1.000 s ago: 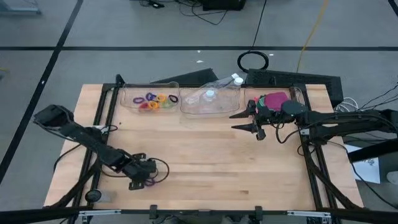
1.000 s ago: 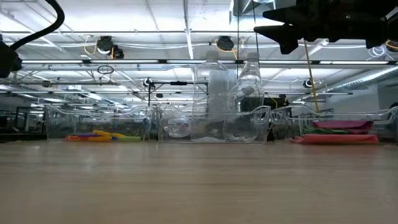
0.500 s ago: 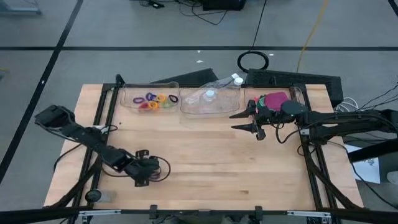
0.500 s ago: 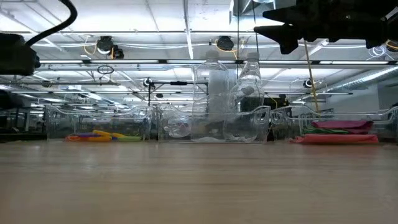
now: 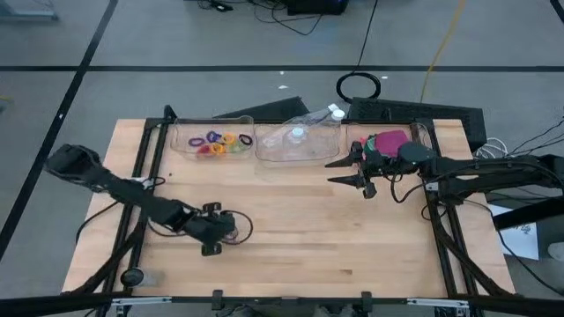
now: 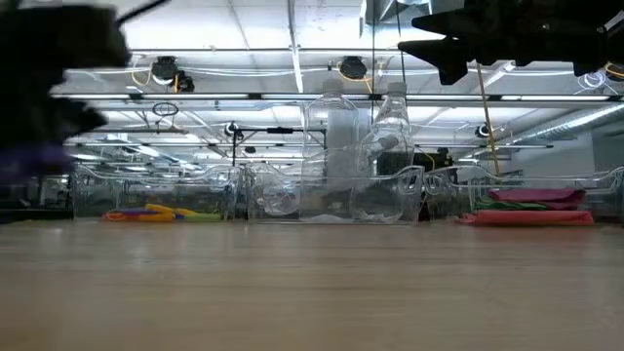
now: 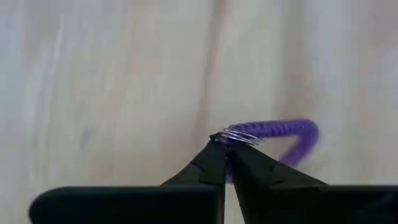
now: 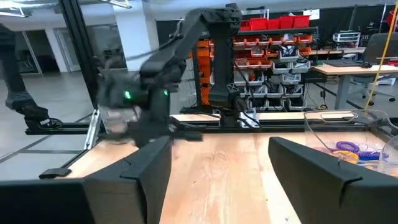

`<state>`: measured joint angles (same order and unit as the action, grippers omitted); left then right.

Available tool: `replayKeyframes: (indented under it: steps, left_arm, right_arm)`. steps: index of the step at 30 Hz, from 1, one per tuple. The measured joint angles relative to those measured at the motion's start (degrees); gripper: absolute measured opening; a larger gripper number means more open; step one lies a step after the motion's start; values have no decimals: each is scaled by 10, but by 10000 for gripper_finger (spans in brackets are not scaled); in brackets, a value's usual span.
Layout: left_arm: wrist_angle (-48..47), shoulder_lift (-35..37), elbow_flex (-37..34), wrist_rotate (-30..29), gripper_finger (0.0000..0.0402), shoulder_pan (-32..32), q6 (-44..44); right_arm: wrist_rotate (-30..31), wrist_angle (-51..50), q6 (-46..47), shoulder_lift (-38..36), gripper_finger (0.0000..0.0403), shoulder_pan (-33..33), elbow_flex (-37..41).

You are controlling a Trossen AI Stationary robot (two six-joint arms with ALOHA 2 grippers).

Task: Pick & Place Sports Items
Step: Put the violet spring keychain into the left transparent bin

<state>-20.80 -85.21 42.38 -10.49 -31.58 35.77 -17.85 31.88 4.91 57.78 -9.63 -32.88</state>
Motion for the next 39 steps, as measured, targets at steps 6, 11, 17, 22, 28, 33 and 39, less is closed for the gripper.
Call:
replayKeyframes:
  steps: [6,11,17,22,28,33,39]
  left_arm:
    - [-1,87,54,-61,5,15,-73]
    - [-5,167,91,-129,4,29,-111]
    - [-3,257,111,-183,4,59,-123]
    - [-9,320,112,-182,4,96,-165]
    - [-27,376,112,-183,4,152,-203]
    - [-78,406,112,-196,4,221,-207]
    - [-125,419,112,-196,4,324,-217]
  right_arm:
    - [0,0,0,0,196,0,0]
    - [0,0,0,0,196,0,0]
    - [0,0,0,0,196,0,0]
    - [0,-1,0,0,196,0,0]
    - [0,0,0,0,196,0,0]
    - [0,0,0,0,196,0,0]
    - [0,0,0,0,196,0,0]
